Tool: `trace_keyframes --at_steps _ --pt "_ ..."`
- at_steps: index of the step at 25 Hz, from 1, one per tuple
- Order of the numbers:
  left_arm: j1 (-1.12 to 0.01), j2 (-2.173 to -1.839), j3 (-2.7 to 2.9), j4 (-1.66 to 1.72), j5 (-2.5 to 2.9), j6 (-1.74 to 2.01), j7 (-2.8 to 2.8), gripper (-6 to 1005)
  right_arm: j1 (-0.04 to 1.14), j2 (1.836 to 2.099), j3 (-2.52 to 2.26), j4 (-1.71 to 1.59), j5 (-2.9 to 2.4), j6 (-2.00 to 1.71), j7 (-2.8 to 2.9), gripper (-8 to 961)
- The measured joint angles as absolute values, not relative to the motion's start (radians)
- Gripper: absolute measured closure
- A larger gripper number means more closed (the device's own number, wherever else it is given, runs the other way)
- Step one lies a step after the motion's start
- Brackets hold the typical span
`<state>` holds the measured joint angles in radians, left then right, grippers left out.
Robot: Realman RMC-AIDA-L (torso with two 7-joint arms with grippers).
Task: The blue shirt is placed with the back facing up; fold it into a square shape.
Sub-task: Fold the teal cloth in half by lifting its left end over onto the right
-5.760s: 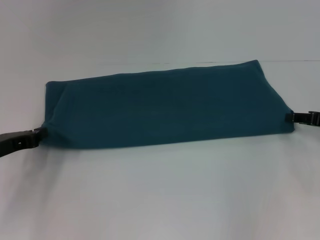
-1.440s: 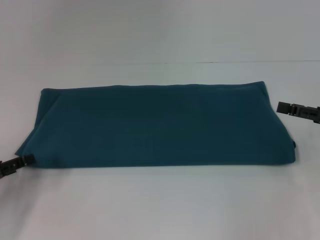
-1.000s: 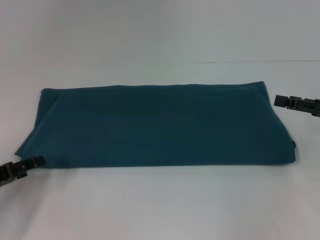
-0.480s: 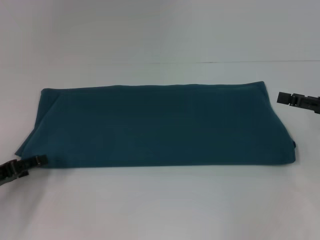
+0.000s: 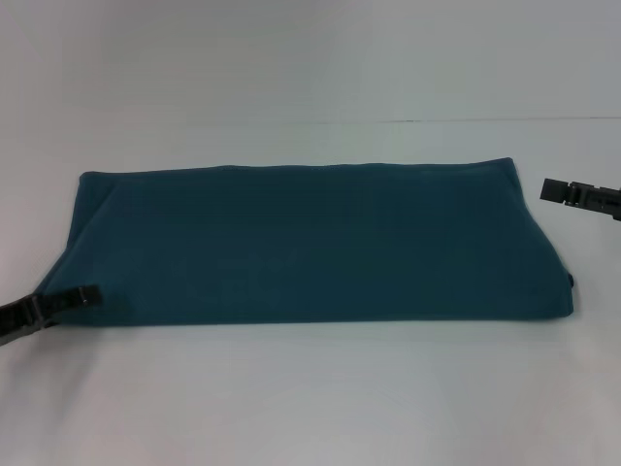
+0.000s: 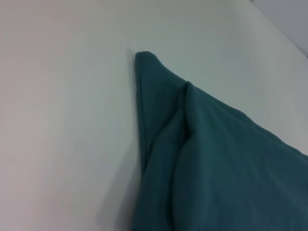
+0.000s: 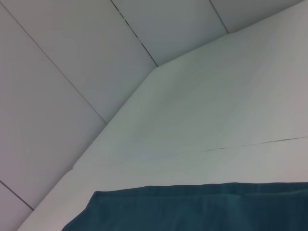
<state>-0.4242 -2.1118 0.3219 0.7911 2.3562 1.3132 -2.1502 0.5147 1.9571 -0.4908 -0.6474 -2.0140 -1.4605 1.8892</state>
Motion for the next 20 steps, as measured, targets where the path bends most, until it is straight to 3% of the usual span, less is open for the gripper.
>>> trace_keyframes --at_steps 20 --pt "-0.442 -2.109 0.351 0.792 2.354 1.277 -2.152 143 0.511 1.960 -0.480 -0.647 -2.014 -1.456 1.890 36"
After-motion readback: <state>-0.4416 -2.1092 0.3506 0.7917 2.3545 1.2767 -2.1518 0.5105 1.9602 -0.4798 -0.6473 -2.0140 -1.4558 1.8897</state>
